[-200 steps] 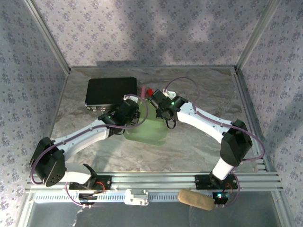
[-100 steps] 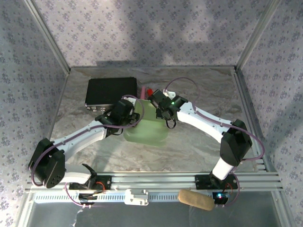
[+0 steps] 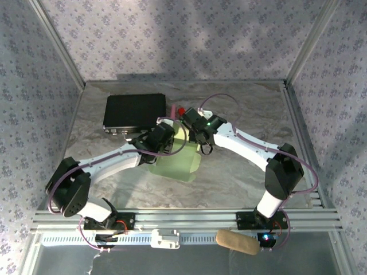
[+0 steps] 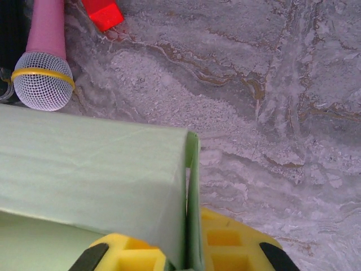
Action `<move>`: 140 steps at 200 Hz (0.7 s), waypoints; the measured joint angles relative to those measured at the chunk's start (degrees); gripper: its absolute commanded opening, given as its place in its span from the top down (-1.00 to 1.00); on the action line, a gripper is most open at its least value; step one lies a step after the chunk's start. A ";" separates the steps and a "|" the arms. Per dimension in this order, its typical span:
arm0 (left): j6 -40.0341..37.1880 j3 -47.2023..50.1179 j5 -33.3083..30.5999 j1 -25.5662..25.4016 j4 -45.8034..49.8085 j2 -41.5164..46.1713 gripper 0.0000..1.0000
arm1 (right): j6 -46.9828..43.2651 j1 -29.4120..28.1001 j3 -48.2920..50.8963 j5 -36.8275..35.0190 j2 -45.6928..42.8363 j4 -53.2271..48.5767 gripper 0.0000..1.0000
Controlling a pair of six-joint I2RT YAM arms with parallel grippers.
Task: Fold the paper box
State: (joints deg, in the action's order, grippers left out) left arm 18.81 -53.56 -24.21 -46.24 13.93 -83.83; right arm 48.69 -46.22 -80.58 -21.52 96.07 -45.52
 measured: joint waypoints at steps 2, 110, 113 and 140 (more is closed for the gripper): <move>0.26 -0.26 -0.63 -0.24 0.13 -0.22 1.00 | 0.00 0.04 0.00 -0.09 0.00 -0.02 1.00; 16.70 -8.33 -12.81 -4.42 18.88 7.85 -0.28 | 3.45 1.44 2.67 0.15 0.04 1.31 1.00; 17.70 -8.74 -12.76 -4.44 19.74 9.03 -0.27 | 3.56 1.60 2.97 0.28 0.04 1.42 1.00; 26.49 -11.43 -13.31 -5.44 25.77 18.01 -0.19 | 5.42 2.71 4.50 1.01 -0.02 1.92 1.00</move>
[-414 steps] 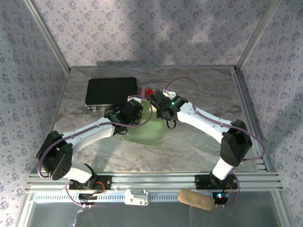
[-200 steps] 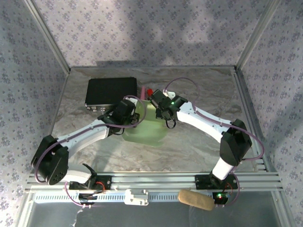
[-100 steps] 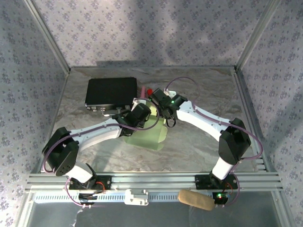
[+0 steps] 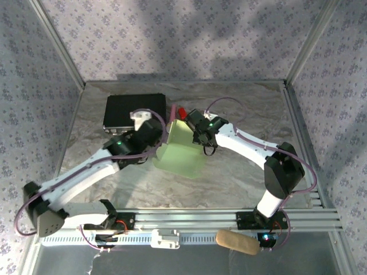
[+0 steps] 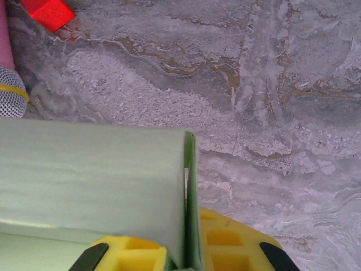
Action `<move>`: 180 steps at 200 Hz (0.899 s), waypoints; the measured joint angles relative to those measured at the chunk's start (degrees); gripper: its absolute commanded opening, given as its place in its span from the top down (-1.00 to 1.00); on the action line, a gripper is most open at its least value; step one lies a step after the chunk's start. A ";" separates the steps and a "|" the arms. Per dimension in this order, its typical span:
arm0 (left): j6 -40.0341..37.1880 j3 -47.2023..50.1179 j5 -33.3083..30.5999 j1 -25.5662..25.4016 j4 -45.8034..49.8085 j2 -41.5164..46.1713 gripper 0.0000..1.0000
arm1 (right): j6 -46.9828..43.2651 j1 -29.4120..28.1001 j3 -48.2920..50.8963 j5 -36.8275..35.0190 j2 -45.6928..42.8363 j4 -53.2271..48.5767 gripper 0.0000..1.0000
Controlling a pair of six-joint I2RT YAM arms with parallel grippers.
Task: Fold the paper box
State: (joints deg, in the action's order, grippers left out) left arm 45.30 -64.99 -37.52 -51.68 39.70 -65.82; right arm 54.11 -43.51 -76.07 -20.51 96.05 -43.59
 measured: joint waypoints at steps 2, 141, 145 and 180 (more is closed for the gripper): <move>0.55 -0.09 -0.02 -0.20 0.50 0.59 -0.19 | 0.15 0.07 0.09 0.04 -0.02 0.11 1.00; 26.27 9.94 6.38 -15.15 2.43 4.92 -0.25 | 7.82 2.89 6.19 3.89 -3.56 5.51 1.00; 24.94 8.92 5.88 -15.19 3.10 4.66 -0.27 | 7.82 2.89 6.19 3.91 -3.56 5.55 1.00; 5.25 -1.46 5.84 -9.44 4.50 3.02 -0.27 | 7.37 2.89 6.19 3.91 -3.56 5.51 1.00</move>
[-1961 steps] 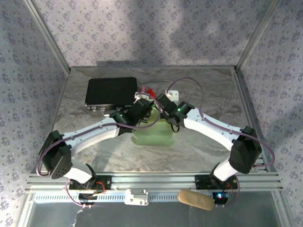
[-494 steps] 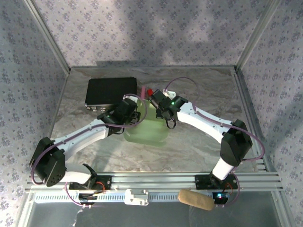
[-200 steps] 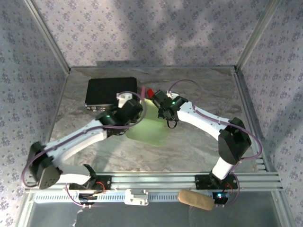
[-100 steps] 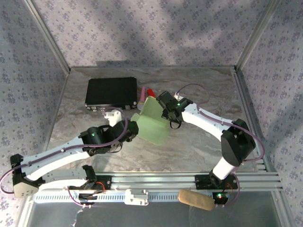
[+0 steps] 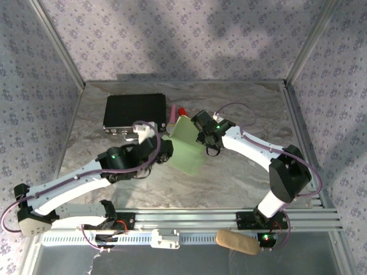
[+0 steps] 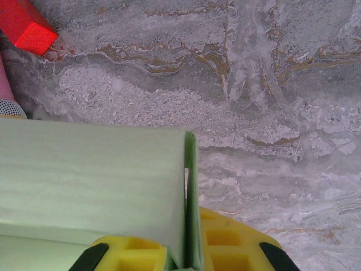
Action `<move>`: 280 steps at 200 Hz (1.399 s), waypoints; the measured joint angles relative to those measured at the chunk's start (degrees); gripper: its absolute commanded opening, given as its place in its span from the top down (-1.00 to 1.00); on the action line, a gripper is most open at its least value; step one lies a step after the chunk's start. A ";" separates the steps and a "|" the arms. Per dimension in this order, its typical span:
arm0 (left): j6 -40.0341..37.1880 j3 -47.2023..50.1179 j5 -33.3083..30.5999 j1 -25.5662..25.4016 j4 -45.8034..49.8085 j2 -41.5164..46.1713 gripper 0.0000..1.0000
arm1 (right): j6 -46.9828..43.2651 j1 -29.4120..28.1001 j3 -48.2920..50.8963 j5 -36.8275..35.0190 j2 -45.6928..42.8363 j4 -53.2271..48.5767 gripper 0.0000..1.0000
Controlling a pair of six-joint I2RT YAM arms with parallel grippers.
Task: Fold the paper box
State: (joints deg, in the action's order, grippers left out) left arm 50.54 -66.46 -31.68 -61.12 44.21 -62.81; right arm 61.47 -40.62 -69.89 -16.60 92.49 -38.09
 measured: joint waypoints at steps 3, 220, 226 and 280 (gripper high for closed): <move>-1.33 -0.22 0.61 1.16 -0.20 0.02 -0.29 | -0.02 0.00 0.00 0.00 0.00 0.00 1.00; -50.88 -13.31 5.53 15.06 -11.56 -32.59 0.08 | -4.59 1.66 -1.86 10.23 0.17 0.20 1.00; -51.08 -13.33 5.55 15.06 -11.65 -32.72 0.13 | -4.59 1.66 -1.86 10.25 0.17 0.22 1.00; -51.58 -13.35 5.11 15.06 -12.17 -34.62 0.35 | -4.57 1.66 -1.86 10.88 0.17 0.24 1.00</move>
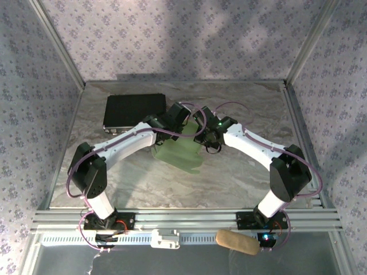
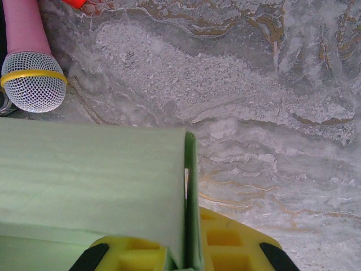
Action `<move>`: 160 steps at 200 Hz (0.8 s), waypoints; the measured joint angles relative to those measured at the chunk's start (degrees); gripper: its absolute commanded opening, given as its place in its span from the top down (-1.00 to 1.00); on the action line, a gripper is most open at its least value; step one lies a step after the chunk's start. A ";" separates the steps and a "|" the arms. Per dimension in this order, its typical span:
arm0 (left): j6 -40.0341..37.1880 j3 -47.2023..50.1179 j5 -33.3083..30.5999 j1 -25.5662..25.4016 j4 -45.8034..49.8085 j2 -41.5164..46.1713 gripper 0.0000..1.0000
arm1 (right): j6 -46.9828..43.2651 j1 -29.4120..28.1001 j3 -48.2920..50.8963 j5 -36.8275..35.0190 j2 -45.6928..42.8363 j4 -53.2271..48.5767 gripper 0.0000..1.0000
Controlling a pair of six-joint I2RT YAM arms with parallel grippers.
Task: Fold the paper box
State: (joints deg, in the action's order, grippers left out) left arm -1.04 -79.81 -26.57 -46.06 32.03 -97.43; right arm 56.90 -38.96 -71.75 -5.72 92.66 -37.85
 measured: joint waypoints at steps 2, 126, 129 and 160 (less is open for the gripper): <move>0.02 0.00 -0.02 0.00 -0.04 -0.13 0.37 | 0.00 0.00 0.00 0.02 0.00 -0.02 1.00; 2.62 -2.25 -8.72 -2.49 -0.39 -1.70 0.22 | 0.28 0.50 0.02 0.61 -0.09 1.73 1.00; 2.84 -2.40 -9.22 -2.67 -0.22 -1.70 0.14 | 0.28 0.61 0.02 0.57 -0.11 1.68 1.00; 5.79 -4.98 -11.17 -4.98 3.10 -1.51 -0.24 | 0.50 0.70 0.09 0.35 -0.17 1.27 1.00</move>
State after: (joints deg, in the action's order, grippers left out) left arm 4.75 -84.79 -37.74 -51.05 35.14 -98.94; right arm 57.41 -38.26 -71.66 -5.37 92.49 -36.58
